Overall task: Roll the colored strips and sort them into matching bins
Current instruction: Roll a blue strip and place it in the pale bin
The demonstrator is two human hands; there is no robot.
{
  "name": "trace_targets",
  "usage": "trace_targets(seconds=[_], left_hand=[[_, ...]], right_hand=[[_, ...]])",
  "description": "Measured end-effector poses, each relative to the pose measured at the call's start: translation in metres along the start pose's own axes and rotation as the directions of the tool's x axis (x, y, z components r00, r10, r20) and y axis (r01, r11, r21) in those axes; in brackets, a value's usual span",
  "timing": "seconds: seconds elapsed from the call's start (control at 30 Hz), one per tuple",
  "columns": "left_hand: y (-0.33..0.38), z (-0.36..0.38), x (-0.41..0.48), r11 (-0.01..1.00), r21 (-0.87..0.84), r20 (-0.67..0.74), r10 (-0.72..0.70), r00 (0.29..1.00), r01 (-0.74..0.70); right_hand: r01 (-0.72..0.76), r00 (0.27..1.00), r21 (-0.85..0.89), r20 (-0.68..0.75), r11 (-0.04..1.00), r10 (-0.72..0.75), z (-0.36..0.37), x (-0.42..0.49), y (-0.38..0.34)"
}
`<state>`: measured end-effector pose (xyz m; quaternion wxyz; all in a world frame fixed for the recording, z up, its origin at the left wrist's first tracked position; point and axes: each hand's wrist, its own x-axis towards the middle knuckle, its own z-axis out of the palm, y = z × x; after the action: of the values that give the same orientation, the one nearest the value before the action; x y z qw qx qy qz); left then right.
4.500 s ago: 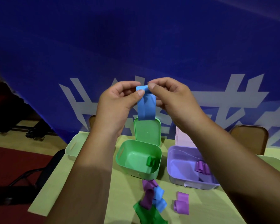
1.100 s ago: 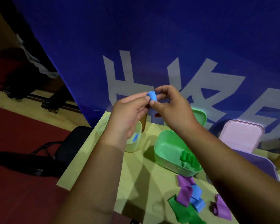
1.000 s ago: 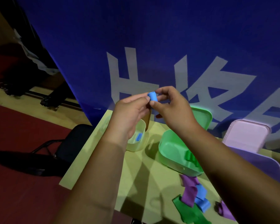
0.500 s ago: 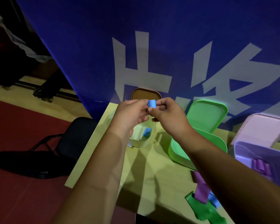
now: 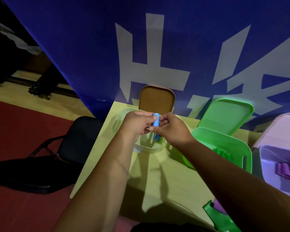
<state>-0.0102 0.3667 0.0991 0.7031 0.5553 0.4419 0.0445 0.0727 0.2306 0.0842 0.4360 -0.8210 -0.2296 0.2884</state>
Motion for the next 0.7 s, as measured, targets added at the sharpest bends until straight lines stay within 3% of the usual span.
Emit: trace_targets(seconds=[0.1,0.23,0.4,0.7], left_hand=[[-0.015,0.0,0.033,0.998,0.059,-0.052,-0.016,0.999,0.019],[-0.045,0.005,0.081,0.976,0.213,-0.143,-0.02,0.989,0.051],[-0.074,0.013,0.129,0.852,0.515,-0.208,0.019,0.978,0.093],[-0.118,0.027,0.192,0.747,0.625,-0.332,-0.009,0.943,0.227]], right_hand=[[-0.076,0.996,-0.082,0.033,0.994,0.079,0.002,0.015,0.018],[-0.171,0.985,-0.123,-0.043,0.978,0.167,0.004,0.036,0.046],[-0.23,0.973,-0.153,-0.066,0.961,0.222,0.011,0.052,0.065],[-0.308,0.951,-0.174,-0.044,0.935,0.305,0.011,0.058,0.069]])
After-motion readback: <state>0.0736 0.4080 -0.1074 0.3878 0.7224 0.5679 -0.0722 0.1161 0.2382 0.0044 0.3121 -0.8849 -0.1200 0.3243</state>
